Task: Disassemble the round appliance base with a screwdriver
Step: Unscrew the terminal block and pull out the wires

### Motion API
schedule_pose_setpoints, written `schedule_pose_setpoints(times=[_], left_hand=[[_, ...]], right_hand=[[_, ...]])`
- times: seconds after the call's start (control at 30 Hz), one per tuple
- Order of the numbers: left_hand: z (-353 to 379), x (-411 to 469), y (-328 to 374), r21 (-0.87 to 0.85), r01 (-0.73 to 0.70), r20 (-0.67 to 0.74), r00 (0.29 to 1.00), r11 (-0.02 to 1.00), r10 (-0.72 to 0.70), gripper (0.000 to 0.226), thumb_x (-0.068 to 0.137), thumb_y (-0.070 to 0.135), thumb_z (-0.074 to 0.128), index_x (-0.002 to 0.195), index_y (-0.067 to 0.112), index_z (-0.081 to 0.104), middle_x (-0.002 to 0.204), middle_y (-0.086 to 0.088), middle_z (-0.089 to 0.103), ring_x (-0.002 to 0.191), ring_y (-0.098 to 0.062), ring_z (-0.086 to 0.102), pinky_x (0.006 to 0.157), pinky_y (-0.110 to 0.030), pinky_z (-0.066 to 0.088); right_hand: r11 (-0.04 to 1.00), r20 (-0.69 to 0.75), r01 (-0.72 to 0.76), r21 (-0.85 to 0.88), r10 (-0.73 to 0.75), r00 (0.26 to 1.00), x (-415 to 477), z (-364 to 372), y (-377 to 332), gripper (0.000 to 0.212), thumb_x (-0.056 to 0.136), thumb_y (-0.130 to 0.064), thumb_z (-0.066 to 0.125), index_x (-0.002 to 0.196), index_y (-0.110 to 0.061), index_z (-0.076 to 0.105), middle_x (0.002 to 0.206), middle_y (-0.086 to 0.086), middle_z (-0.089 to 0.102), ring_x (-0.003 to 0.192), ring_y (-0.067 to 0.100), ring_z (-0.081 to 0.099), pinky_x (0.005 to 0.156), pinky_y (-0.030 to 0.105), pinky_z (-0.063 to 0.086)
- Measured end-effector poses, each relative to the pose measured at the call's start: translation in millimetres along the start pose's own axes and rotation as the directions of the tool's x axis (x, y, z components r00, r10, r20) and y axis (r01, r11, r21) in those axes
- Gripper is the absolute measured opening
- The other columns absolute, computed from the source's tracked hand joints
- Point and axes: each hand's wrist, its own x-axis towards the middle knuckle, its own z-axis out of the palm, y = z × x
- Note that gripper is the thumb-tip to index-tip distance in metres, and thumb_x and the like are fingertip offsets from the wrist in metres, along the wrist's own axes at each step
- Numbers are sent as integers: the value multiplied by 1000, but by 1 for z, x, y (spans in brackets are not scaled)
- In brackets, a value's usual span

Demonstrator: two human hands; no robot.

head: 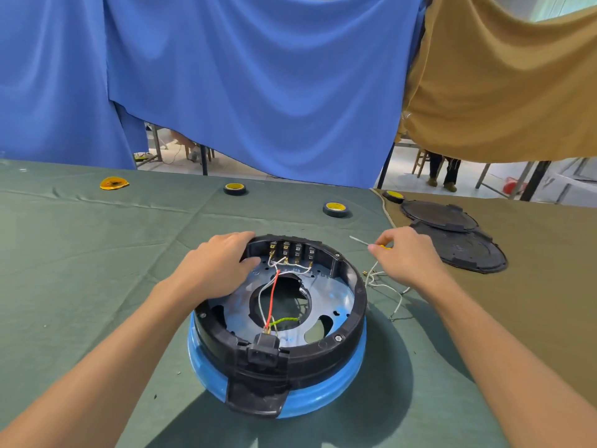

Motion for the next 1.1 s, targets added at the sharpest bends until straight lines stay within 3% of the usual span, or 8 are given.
schedule_pose_setpoints(times=[0.07,0.13,0.3,0.4,0.5,0.7,0.93,1.1], left_hand=[[1,0,-1,-14,-15,-10,1000,1000,14,31,97,40,49,126,30,49,127,2,58,111,-31,54,90,-45,47],[1,-1,-2,-30,-9,-11,1000,999,8,37,98,39,48,134,30,45,134,3,55,118,-31,51,95,-45,45],[4,4,-5,-78,35,14,999,996,-34,52,101,26,45,150,22,28,154,-2,35,138,-32,35,109,-48,34],[5,9,-8,-85,41,24,999,995,-39,39,100,17,44,139,17,42,139,-11,50,124,-37,47,101,-49,41],[6,12,-9,-93,39,10,999,995,-38,31,99,12,42,130,15,50,123,-14,58,110,-38,53,92,-50,46],[7,15,-11,-137,31,-20,999,990,-34,37,97,4,39,127,19,53,116,-15,60,104,-38,54,89,-51,49],[10,18,-12,-144,24,-33,999,989,-29,38,96,3,38,127,19,53,115,-15,61,102,-38,55,89,-51,50],[8,21,-13,-119,-24,24,999,993,27,41,99,8,38,138,20,43,128,-14,57,112,-36,52,94,-49,46]], right_hand=[[997,60,8,-70,-3,998,1,1,-5,22,94,-35,55,97,-19,70,101,8,67,102,26,52,74,33,42],[998,68,5,-58,-1,998,0,4,-6,22,95,-34,54,100,-18,69,105,9,67,100,25,50,74,33,41],[970,-1,135,203,-137,991,-10,-3,-15,23,91,-37,61,103,-19,69,99,-4,67,96,14,58,77,30,44],[917,78,280,286,-313,947,-21,-13,-32,9,87,-39,65,89,-31,69,86,-18,66,87,-1,59,67,19,41],[886,154,411,216,-447,881,-29,-8,-50,8,88,-38,64,87,-34,72,83,-18,68,84,-4,59,66,12,41],[852,131,524,2,-520,844,-26,15,-67,22,92,-34,59,104,-24,75,99,-3,72,92,19,59,81,36,49],[826,64,557,-93,-553,831,-20,25,-67,23,93,-35,57,107,-27,73,95,0,69,88,26,61,74,41,53],[783,59,608,-132,-606,794,-18,27,-66,21,93,-33,56,103,-29,73,84,-2,62,81,25,59,66,40,51]])
